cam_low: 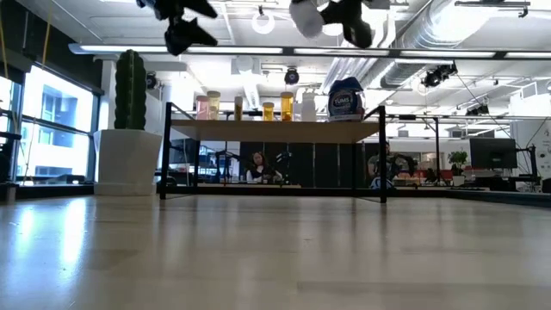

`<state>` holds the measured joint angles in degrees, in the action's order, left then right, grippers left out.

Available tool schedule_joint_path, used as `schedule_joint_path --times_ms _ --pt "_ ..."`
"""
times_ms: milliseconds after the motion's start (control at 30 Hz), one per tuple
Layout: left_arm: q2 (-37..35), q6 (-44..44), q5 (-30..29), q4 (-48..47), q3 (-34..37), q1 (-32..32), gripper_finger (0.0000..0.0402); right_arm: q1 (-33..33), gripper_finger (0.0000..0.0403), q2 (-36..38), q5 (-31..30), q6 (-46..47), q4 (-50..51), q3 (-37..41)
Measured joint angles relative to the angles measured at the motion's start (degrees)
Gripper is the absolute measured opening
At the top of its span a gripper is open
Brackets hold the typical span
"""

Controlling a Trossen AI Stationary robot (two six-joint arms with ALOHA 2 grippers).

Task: Pick and place medicine bottles onto shelf by color
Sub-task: Put the white pill bottle on the shelf

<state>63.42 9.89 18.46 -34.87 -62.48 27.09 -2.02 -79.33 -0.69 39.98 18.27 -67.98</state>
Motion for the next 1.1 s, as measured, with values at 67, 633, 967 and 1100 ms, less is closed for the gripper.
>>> schedule_joint_path --times_ms 67,633,967,1100 --pt "0.0 0.0 0.0 2.3 0.0 -0.8 0.0252 0.7 0.0122 0.0 -0.3 -1.5 -1.4 -0.8" --pt "0.4 3.5 -0.3 20.2 0.0 -8.2 0.0252 5.1 0.0122 0.0 -0.4 -9.4 -22.6 -2.7" --pt "3.3 3.9 -4.5 29.7 0.0 -10.8 0.0252 5.1 0.0122 -0.3 -0.9 -10.5 -26.9 -2.7" --pt "5.6 5.0 -4.5 33.1 0.0 -11.2 0.0252 5.1 0.0122 -1.4 -0.9 -10.5 -28.2 -2.7"
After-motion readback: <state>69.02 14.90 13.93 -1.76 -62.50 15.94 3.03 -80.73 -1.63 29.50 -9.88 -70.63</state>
